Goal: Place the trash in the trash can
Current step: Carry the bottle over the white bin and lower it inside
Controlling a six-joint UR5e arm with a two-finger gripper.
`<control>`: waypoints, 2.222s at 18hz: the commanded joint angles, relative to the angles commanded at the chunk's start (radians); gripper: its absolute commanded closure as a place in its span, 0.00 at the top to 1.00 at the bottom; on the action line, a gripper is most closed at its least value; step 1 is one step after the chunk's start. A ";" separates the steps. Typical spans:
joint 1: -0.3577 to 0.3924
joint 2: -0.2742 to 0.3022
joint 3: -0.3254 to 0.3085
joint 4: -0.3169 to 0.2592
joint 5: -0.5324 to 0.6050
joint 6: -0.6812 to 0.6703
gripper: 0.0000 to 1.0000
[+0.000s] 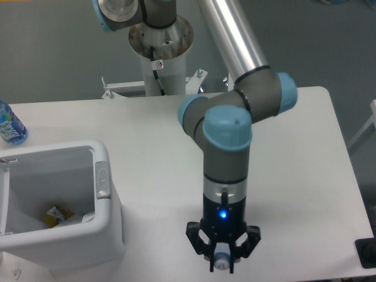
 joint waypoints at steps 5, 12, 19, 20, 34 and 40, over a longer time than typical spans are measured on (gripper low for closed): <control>-0.024 0.081 0.012 0.031 0.000 -0.128 0.28; -0.133 0.153 0.028 0.029 0.002 -0.165 0.28; -0.249 0.160 0.028 0.029 0.006 -0.174 0.28; -0.252 0.160 0.029 0.029 0.003 -0.175 0.28; -0.419 0.103 -0.003 0.029 0.003 -0.168 1.00; -0.353 0.150 -0.060 0.029 0.005 -0.194 1.00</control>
